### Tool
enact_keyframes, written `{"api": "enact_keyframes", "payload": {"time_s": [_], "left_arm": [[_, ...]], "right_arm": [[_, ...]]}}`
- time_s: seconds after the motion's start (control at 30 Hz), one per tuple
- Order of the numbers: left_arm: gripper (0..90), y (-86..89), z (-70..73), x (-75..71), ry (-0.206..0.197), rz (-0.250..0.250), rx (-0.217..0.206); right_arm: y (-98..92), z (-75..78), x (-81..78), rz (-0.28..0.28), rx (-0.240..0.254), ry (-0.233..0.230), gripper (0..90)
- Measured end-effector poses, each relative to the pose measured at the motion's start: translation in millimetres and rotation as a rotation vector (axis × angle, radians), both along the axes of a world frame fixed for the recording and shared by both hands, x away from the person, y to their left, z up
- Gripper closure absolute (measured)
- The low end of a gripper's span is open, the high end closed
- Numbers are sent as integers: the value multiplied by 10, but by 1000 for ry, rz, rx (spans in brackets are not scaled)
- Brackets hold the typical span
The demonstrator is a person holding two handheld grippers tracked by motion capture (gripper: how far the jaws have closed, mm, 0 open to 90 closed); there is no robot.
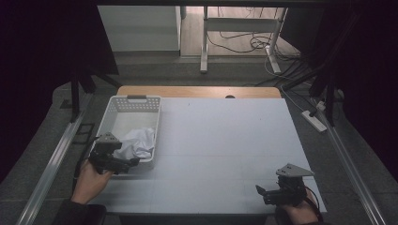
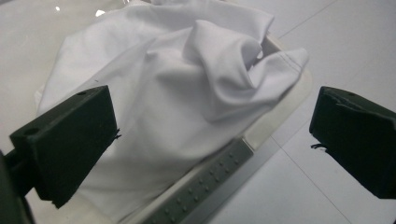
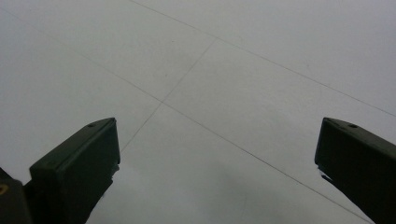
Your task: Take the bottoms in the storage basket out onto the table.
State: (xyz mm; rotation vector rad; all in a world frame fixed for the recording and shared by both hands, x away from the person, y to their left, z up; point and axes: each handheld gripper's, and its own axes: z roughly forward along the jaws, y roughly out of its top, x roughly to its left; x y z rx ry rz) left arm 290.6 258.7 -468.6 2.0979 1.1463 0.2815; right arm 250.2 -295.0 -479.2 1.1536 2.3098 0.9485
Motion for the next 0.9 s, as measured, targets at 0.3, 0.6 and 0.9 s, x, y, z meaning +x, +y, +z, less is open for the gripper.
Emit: {"api": "enact_keyframes", "payload": {"time_s": [0.3, 0.6, 0.9], "left_arm": [[3, -20, 19, 121, 9, -11, 14], [2, -64, 61, 318, 13, -38, 30], [2, -79, 63, 459, 22, -40, 55]], "right_arm": [[9, -3, 1, 5, -5, 5, 3], [14, -5, 4, 8, -13, 8, 3], [20, -8, 6, 13, -14, 13, 3]]}}
